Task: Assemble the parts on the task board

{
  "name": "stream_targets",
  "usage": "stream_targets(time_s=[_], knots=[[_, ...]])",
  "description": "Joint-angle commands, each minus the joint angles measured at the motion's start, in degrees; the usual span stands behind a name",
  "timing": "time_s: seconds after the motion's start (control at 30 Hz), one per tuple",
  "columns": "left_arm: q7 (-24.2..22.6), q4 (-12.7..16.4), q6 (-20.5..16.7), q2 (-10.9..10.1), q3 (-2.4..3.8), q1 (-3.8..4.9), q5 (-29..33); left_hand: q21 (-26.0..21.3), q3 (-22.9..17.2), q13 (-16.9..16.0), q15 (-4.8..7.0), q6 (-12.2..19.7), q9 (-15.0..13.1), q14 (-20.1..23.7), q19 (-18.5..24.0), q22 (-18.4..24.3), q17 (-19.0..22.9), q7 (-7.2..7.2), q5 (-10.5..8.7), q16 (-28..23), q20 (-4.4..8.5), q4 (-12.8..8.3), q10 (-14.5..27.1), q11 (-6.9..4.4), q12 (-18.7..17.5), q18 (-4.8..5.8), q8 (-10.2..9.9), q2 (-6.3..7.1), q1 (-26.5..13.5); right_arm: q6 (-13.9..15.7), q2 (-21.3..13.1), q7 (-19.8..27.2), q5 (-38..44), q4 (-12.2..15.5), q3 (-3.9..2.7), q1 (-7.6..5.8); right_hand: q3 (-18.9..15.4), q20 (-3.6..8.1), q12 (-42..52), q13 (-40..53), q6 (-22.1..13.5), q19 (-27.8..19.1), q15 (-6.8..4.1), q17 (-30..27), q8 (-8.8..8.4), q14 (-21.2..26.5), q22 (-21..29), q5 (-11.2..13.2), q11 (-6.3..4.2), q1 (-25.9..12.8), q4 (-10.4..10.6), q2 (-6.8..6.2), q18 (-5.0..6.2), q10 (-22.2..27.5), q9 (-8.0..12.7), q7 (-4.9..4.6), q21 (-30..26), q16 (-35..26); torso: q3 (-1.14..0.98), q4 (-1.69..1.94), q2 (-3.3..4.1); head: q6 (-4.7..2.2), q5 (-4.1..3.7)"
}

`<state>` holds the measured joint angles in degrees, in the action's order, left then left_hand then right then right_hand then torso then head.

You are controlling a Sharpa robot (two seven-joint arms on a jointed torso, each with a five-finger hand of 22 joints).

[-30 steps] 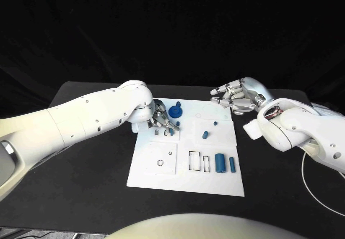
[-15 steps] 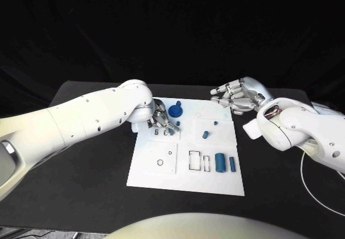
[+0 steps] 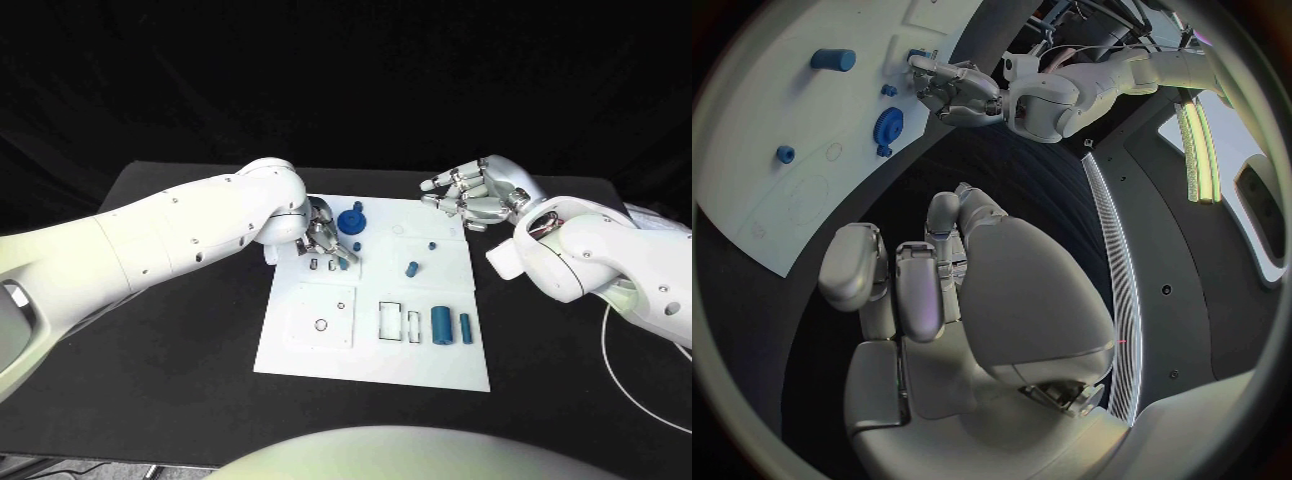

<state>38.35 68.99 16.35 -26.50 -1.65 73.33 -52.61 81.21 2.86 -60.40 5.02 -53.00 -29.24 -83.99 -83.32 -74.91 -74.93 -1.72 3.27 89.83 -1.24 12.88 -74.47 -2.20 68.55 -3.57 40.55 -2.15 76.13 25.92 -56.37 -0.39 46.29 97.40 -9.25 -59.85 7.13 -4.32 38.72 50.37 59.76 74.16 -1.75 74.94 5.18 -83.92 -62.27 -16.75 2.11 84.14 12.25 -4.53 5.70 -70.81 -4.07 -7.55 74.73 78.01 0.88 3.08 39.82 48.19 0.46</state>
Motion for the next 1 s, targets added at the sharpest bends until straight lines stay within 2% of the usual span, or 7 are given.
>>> stream_targets(time_s=[0.03, 0.2, 0.3, 0.37, 0.43, 0.6, 1.0], knots=[[0.02, 0.05, -0.41, 0.12, -0.07, -0.07, 0.15, -0.4, -1.75, 0.13, 0.45, 0.52, -0.06, -6.01, 0.21, -1.69, -15.07, 0.22, 0.42, 0.17, 0.22, -0.86, 0.58, -0.1, -0.31, 0.33, -0.44, -0.79, 2.21, -1.31, 0.02, 0.1, -0.11, 0.04, 0.0, 0.12, 0.26, -0.05, 0.19, 0.06, 0.11, -0.2, -0.16, 0.06, 0.03, -2.87, -0.05, 0.05, 0.1, -0.48, 0.06, -0.14, 0.07, -0.27, -0.04, 0.08, -0.28, -0.09, 0.01, 0.03, 0.01, 0.1, 0.04], [0.02, 0.18, -0.4, 0.0, -0.07, -0.08, 0.38, -0.45, -6.16, 0.82, 0.62, 0.97, 0.19, -6.01, 0.23, -1.74, -15.07, 0.32, 0.85, 0.17, 0.43, -2.27, 1.16, -0.24, -1.16, 0.32, -1.55, -0.69, 5.25, -1.68, -0.01, 0.09, -0.26, 0.09, 0.01, 0.29, 0.28, -0.05, 0.48, 0.26, 0.14, -0.16, -0.17, 0.13, 0.05, -2.89, -0.12, 0.06, 0.09, -0.51, 0.07, -0.13, 0.06, -0.43, -0.05, 0.09, -0.25, -0.03, 0.03, -0.01, 0.02, 0.17, 0.05], [0.01, 0.44, -0.28, -0.19, -0.07, -0.09, 0.58, -0.56, -11.28, 1.83, 0.61, 1.79, 0.62, -6.01, 0.3, -1.69, -15.07, 0.02, 5.36, 0.17, 0.55, -3.63, 1.97, -0.12, -2.4, 0.3, -2.85, 0.45, 7.83, -1.89, -0.06, 0.1, -0.31, 0.14, 0.01, 0.37, 0.28, -0.05, 0.48, 0.26, 0.14, -0.16, -0.17, 0.13, 0.05, -2.89, -0.12, 0.06, 0.09, -0.51, 0.07, -0.13, 0.06, -0.43, -0.05, 0.09, -0.25, -0.03, 0.03, 0.0, 0.04, 0.24, 0.07], [-0.01, 0.72, -0.26, -0.4, -0.07, -0.1, 0.8, -0.61, -16.76, 3.01, 0.23, 1.93, 0.62, -6.01, 0.34, -1.71, -15.07, -0.53, 9.57, 0.17, 0.28, -3.57, 2.34, 0.45, -3.63, 0.32, -3.4, 3.08, 7.48, -2.06, -0.14, 0.12, -0.39, 0.15, 0.02, 0.43, 0.28, -0.05, 0.51, 0.27, 0.15, -0.16, -0.17, 0.12, 0.05, -2.89, -0.11, 0.06, 0.09, -0.52, 0.08, -0.12, 0.06, -0.46, -0.05, 0.09, -0.26, -0.04, 0.01, 0.04, -0.03, 0.29, 0.05], [-0.06, 1.15, -0.45, -0.73, -0.07, -0.1, 1.21, -0.66, -27.99, 3.79, 0.47, 1.83, -0.15, -6.01, 0.35, -1.84, -15.07, -0.78, 9.97, 0.17, -0.2, -3.23, 1.78, 0.96, -4.32, 0.25, -3.45, 8.14, 4.5, -2.24, -0.22, 0.22, -0.55, 0.1, 0.04, 0.47, 0.3, -0.04, 0.6, 0.32, 0.17, -0.17, -0.18, 0.1, 0.07, -2.89, -0.08, 0.06, 0.09, -0.56, 0.09, -0.1, 0.06, -0.53, -0.06, 0.1, -0.27, -0.06, 0.01, 0.05, -0.05, 0.32, 0.03], [-0.6, 2.63, -2.08, -1.96, -0.06, -0.1, 2.51, -0.61, -38.42, 3.65, -0.1, 1.74, -2.21, -6.01, 0.24, -2.19, -15.07, -0.72, 10.08, 0.17, -0.21, -5.41, 1.0, 0.66, -3.97, 0.32, -2.12, 11.91, -0.96, -2.37, -0.33, 0.44, -0.8, 0.0, 0.13, 0.59, 0.33, -0.04, 0.53, 0.25, 0.19, -0.18, -0.18, 0.04, 0.08, -2.88, -0.06, 0.04, 0.08, -0.56, 0.09, -0.08, 0.07, -0.52, -0.06, 0.11, -0.29, -0.11, -0.01, 0.01, 0.04, 0.33, -0.05], [-4.44, 8.39, -12.62, -6.31, -0.11, -0.11, 3.55, -0.07, -40.67, 2.96, 0.05, 1.61, -3.09, -6.01, -0.2, -3.01, -15.07, -0.61, 10.05, 0.17, -0.13, -6.77, 0.35, 0.4, -3.25, 0.5, -1.44, 12.32, -2.82, -2.59, -0.3, 1.04, -0.91, -0.28, 0.26, 1.1, 0.36, -0.02, 0.46, 0.14, 0.22, -0.21, -0.2, -0.11, 0.09, -2.87, 0.02, 0.34, 0.07, -0.75, 0.15, -0.08, 0.08, -0.54, -0.06, 0.12, -0.36, -0.24, -0.01, 0.07, 0.11, 0.22, -0.2]])
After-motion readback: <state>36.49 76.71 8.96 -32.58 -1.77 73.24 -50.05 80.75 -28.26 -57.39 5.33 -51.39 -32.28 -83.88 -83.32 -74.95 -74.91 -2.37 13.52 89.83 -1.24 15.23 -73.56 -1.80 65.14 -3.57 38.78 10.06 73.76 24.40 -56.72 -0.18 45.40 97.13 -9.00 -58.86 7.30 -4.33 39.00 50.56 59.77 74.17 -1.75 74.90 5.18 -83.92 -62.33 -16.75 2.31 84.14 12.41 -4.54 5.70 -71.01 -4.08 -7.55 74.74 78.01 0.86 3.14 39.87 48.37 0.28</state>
